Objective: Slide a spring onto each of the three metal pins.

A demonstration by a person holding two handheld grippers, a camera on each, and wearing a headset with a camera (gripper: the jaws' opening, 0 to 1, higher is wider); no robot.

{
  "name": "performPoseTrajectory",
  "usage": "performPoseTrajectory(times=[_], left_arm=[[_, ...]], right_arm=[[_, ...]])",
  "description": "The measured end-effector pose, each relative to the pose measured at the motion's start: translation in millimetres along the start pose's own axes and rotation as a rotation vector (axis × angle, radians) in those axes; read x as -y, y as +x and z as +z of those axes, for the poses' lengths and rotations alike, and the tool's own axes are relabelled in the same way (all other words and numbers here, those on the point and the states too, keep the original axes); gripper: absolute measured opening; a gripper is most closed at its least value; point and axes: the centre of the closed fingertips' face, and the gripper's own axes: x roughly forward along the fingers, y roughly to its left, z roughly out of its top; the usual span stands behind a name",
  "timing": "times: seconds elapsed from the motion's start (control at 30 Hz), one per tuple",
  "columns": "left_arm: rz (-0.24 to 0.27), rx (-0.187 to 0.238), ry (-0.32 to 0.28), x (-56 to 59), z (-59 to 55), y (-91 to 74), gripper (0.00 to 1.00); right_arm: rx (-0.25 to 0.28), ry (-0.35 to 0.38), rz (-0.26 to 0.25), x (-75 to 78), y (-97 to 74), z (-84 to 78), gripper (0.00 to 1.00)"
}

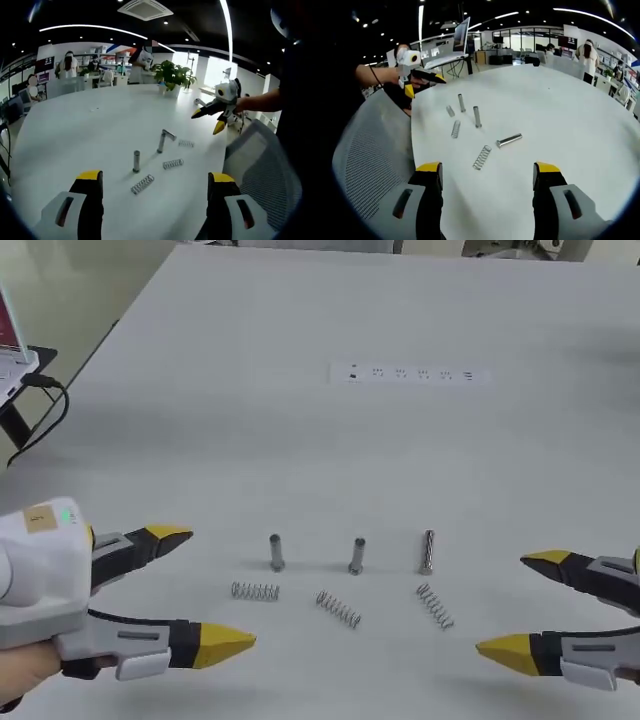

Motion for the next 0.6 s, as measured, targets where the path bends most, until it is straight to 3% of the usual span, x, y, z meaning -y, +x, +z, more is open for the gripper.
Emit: performPoseTrajectory(times=[0.6], left_arm=[[-0.002,0.008,-0.007,-1.8,0.2,5.0,0.82]], right_arm=[[-0.004,0.003,0.000,3.0,-1.1,2.3,0.73]])
